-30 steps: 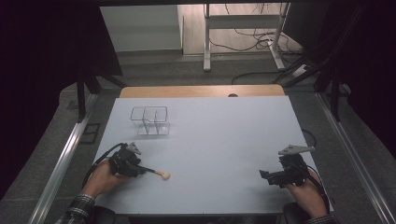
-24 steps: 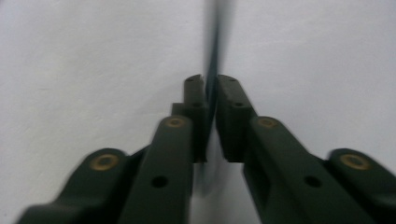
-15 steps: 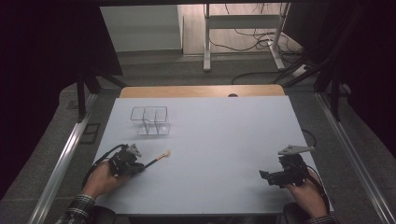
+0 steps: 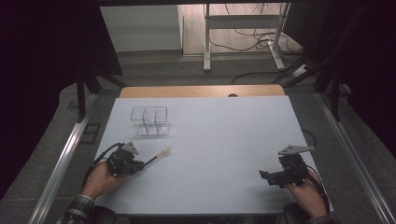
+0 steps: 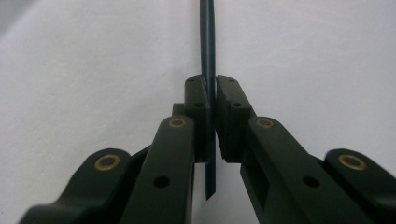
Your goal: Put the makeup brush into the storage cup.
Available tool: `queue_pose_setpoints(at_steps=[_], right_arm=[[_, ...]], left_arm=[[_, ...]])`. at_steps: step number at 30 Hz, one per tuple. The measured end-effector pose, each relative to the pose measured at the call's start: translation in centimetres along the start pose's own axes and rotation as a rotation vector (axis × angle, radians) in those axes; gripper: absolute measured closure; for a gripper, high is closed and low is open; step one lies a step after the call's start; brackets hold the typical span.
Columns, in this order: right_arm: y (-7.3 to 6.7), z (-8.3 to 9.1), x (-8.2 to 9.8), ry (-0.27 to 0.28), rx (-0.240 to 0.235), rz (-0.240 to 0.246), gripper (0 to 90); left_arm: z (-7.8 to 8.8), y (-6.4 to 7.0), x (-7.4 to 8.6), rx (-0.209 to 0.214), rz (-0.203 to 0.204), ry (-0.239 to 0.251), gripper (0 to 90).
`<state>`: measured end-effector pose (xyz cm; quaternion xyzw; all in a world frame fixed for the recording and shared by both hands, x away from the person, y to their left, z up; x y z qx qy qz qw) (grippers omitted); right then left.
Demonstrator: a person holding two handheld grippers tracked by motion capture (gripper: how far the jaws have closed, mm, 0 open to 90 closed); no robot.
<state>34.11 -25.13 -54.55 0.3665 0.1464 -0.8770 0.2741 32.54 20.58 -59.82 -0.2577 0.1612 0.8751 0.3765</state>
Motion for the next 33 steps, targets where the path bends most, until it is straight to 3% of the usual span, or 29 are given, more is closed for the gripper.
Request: queue_pose_setpoints(at_steps=[11, 24, 33], right_arm=[[0.0, 0.0, 0.0, 0.000, -0.001, 0.000, 3.7], [-0.1, 0.1, -0.1, 0.008, -0.005, 0.005, 2.6], [0.0, 0.2, -0.2, 0.018, -0.008, -0.002, 0.0]], left_arm=[[0.8, 0.5, -1.0, 0.017, 0.021, 0.073, 85.0], [1.9, 2.2, -2.9, 0.042, 0.045, 0.196, 84.9], [2.5, 2.9, -3.5, 0.051, 0.044, 0.241, 85.0]])
Point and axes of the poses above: each handheld gripper's, and its own axes: z roughly backward along the jaws, x roughly out of its underside, y roughly to its right, the point moved 10 cm from there along -z, roughly forward along the jaws, and after that the axes turned 7 degrees about y, right-handed, at the moved point
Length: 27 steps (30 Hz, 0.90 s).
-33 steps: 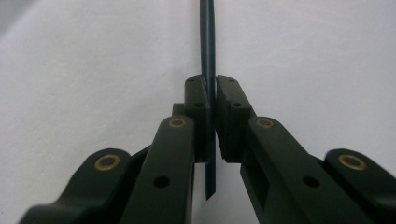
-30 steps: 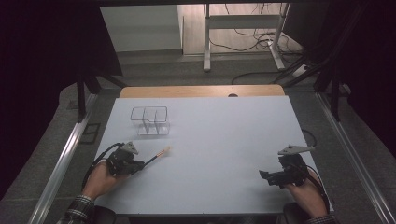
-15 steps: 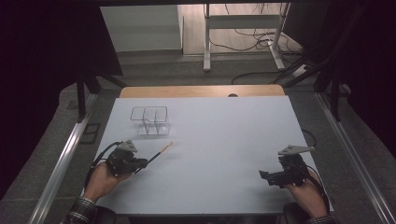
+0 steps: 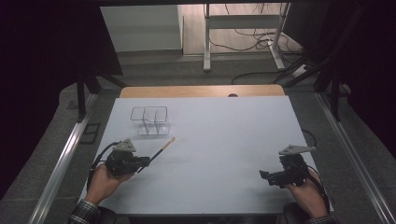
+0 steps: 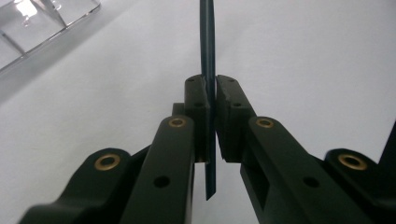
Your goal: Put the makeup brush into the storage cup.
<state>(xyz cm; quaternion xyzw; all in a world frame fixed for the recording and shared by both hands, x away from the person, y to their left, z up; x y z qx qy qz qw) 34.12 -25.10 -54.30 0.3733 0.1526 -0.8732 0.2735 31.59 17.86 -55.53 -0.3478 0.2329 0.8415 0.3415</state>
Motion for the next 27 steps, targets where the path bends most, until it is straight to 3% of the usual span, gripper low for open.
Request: queue_pose_setpoints(at_steps=[17, 27], right_arm=[[-0.3, 0.2, -0.5, 0.043, -0.020, 0.008, 0.0], [-0.7, 0.3, -1.0, 0.075, -0.033, 0.022, 0.0]], left_arm=[[0.8, 2.6, -1.0, 0.010, 0.001, 0.102, 84.9], [0.8, 3.6, -1.3, 0.024, 0.000, 0.131, 85.0]])
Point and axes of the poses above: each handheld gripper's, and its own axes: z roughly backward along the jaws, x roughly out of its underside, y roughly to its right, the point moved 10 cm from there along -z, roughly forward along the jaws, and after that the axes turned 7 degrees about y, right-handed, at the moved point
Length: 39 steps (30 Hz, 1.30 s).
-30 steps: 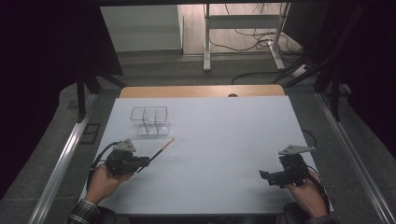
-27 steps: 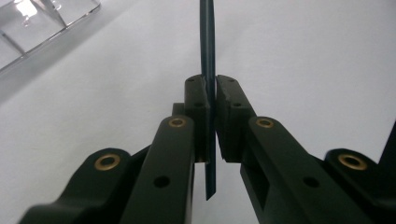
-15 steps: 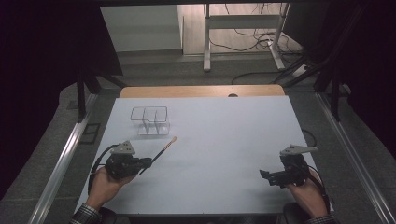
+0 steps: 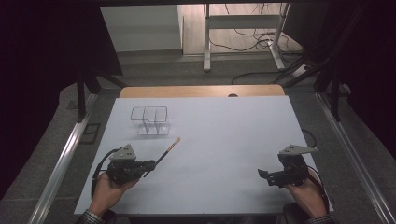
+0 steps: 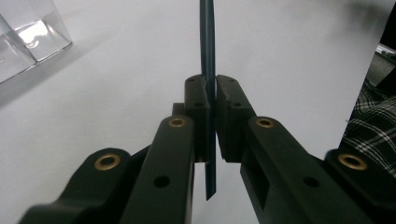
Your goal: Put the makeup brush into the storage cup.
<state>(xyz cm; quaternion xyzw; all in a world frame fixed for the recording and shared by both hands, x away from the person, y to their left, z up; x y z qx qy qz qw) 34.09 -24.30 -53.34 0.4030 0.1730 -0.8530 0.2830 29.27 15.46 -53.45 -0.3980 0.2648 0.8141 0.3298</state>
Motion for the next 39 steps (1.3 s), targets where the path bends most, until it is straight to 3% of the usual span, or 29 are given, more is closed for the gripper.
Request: queue_pose_setpoints(at_steps=[15, 25, 39], right_arm=[[-1.4, -0.3, -1.2, 0.062, -0.043, 0.009, 0.0], [-4.5, -1.3, -3.0, 0.118, -0.144, 0.000, 0.0], [-8.4, -2.9, -5.1, 0.126, -0.249, -0.008, 0.0]], left_arm=[[0.1, 1.0, -1.1, 0.053, 0.030, 0.083, 85.0], [-0.1, 2.2, -1.5, 0.094, 0.047, 0.115, 85.0], [-1.1, 3.2, -1.6, 0.143, 0.051, 0.118, 84.9]])
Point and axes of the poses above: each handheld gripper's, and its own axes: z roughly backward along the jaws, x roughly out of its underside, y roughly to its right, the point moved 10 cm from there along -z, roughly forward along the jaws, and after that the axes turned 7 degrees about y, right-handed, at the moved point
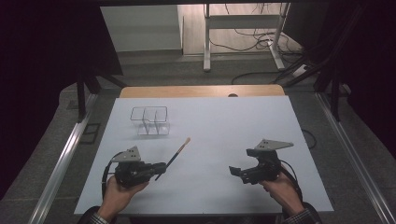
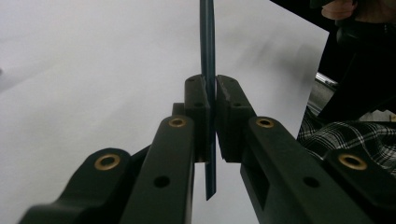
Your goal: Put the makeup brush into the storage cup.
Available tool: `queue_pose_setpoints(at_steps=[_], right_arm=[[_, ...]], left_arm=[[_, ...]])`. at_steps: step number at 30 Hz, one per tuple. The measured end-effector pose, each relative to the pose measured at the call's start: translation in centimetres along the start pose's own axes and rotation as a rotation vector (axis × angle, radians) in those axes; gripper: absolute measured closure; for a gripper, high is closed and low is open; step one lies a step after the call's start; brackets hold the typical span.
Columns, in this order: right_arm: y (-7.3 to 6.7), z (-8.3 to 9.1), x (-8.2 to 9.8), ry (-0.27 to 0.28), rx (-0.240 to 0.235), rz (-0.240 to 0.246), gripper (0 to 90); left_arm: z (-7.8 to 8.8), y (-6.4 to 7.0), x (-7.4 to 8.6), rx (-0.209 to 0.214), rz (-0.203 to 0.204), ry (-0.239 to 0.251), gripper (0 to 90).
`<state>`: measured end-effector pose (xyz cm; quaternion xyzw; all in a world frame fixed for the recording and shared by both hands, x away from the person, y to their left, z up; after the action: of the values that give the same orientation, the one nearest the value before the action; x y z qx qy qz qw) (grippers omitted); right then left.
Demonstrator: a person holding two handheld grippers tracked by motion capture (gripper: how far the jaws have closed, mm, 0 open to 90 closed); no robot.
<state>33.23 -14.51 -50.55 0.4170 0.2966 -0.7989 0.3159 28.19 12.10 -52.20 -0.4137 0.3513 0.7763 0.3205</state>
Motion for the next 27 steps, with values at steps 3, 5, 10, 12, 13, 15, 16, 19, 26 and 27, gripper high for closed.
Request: queue_pose_setpoints(at_steps=[3, 5, 10, 12, 13, 15, 16, 19, 26, 27], right_arm=[[-0.6, -0.5, -0.3, -0.001, -0.018, -0.014, 0.0], [-0.9, -0.9, -0.4, -0.001, -0.029, -0.018, 0.0], [-2.0, -2.1, -0.7, -0.014, -0.059, -0.021, 0.0], [-2.4, -2.6, -0.7, -0.022, -0.073, -0.022, 0.0], [-2.4, -2.6, -0.7, -0.022, -0.073, -0.022, 0.0], [-2.8, -3.3, -0.8, -0.037, -0.086, -0.018, 0.0], [-3.0, -3.5, -0.8, -0.042, -0.089, -0.020, 0.0], [-3.2, -3.9, -0.9, -0.044, -0.102, -0.028, 0.1], [-4.1, -5.0, -1.6, -0.037, -0.144, -0.060, 0.6], [-4.2, -5.2, -1.8, -0.033, -0.155, -0.067, 0.6]], left_arm=[[-0.3, 0.1, 0.0, 0.011, -0.003, -0.003, 84.9], [-0.6, 0.1, -0.2, 0.020, -0.005, -0.002, 84.9], [-1.0, 0.2, -0.4, 0.029, -0.010, 0.001, 84.9], [-1.1, 0.3, -0.5, 0.030, -0.011, 0.001, 84.9], [-1.2, 0.3, -0.5, 0.034, -0.010, 0.001, 84.9], [-1.4, 0.3, -0.5, 0.038, -0.011, -0.002, 84.9], [-1.5, 0.3, -0.5, 0.042, -0.012, -0.002, 84.9], [-1.8, 0.4, -0.6, 0.056, -0.011, -0.002, 84.9], [-2.7, 0.6, -0.7, 0.075, -0.029, -0.019, 84.9], [-3.0, 0.7, -0.7, 0.081, -0.037, -0.025, 84.9]])
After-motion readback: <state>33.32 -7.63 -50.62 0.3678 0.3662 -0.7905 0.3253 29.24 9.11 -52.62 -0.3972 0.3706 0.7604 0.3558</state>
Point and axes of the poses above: each handheld gripper's, and its own axes: z roughly backward along the jaws, x roughly out of its underside, y roughly to its right, the point moved 10 cm from there along -z, roughly forward along the jaws, and after that the axes turned 7 degrees about y, right-handed, at the moved point
